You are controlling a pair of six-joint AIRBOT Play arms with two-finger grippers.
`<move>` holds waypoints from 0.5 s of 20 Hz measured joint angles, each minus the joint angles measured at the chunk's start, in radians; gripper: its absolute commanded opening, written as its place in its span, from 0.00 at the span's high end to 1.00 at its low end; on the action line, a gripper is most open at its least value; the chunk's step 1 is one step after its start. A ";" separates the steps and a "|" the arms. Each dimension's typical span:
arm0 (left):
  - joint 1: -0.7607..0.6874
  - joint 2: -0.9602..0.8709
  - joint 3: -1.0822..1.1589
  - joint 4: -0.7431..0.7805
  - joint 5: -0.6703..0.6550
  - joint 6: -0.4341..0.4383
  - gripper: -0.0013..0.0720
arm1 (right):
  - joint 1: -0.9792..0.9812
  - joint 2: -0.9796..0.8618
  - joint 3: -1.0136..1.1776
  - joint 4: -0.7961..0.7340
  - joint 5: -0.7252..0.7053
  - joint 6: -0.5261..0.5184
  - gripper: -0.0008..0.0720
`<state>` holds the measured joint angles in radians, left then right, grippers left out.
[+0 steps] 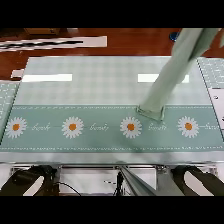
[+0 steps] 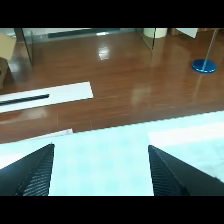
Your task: Fold the shirts.
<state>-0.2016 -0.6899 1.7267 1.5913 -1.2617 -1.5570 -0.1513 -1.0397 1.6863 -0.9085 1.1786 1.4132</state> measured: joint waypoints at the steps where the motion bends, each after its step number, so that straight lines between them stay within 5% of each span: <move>1: 0.000 -0.001 0.000 -0.002 -0.004 0.000 0.02 | 0.041 -0.029 0.000 0.002 0.034 -0.002 0.96; 10: 0.000 -0.005 -0.061 -0.007 -0.056 -0.001 0.02 | 0.694 -0.393 0.000 -0.148 0.007 -0.002 0.96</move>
<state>-0.2016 -0.6945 1.6653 1.5845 -1.3178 -1.5578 0.5423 -1.4322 1.6863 -1.0561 1.1858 1.4109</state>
